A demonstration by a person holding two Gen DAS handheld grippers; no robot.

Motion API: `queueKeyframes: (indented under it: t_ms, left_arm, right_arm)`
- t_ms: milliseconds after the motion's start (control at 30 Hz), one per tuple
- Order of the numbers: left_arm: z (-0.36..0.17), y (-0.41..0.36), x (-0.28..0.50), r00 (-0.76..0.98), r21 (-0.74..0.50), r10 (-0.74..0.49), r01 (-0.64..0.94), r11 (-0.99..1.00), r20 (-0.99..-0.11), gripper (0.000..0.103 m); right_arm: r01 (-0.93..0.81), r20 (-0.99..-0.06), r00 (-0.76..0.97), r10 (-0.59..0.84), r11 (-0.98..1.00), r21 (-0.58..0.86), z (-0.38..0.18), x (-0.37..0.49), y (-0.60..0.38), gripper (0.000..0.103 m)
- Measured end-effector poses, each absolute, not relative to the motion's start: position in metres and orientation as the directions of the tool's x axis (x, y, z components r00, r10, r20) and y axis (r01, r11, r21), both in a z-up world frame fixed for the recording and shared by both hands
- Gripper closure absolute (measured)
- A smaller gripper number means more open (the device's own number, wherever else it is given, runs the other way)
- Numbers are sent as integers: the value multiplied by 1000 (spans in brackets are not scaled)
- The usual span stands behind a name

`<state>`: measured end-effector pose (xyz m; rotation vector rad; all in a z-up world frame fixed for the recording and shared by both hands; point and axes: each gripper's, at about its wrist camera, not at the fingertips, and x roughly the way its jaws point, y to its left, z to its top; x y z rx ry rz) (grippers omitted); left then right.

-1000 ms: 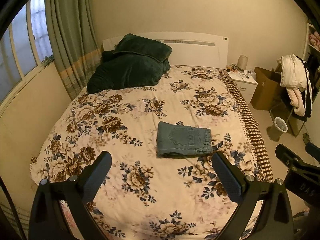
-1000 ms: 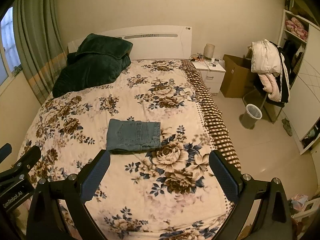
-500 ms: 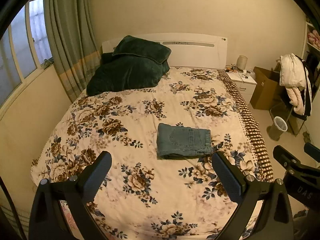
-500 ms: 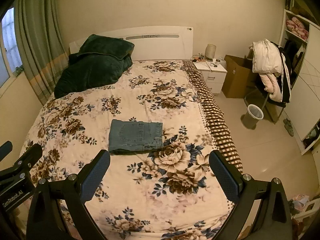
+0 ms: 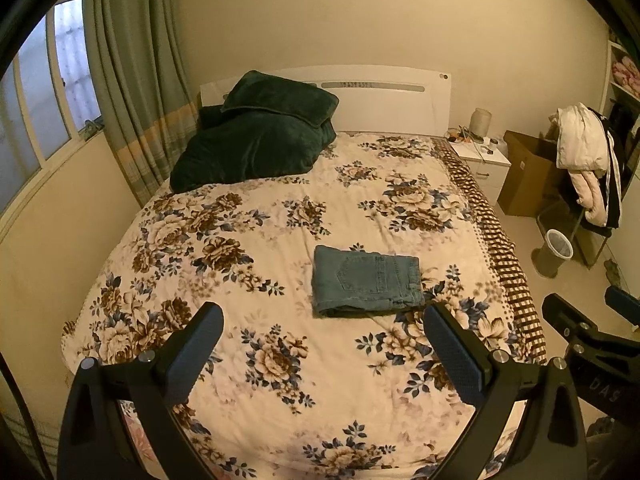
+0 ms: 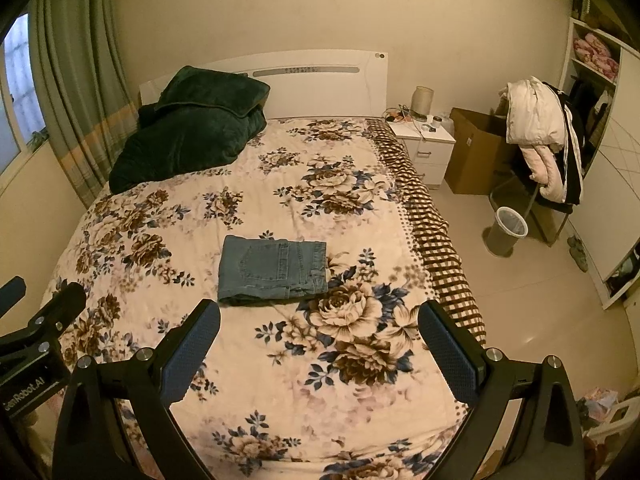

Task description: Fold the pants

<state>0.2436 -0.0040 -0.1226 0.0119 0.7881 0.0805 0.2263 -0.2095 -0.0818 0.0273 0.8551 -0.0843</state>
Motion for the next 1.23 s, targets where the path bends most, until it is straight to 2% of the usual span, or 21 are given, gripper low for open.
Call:
queueKeyframes:
  t_ms: [1233]
  left_arm:
    - [-126, -1, 235, 708, 40, 62, -47, 998, -703, 1]
  right_arm:
    - [66, -753, 656, -46, 998, -4, -79, 226, -208, 2]
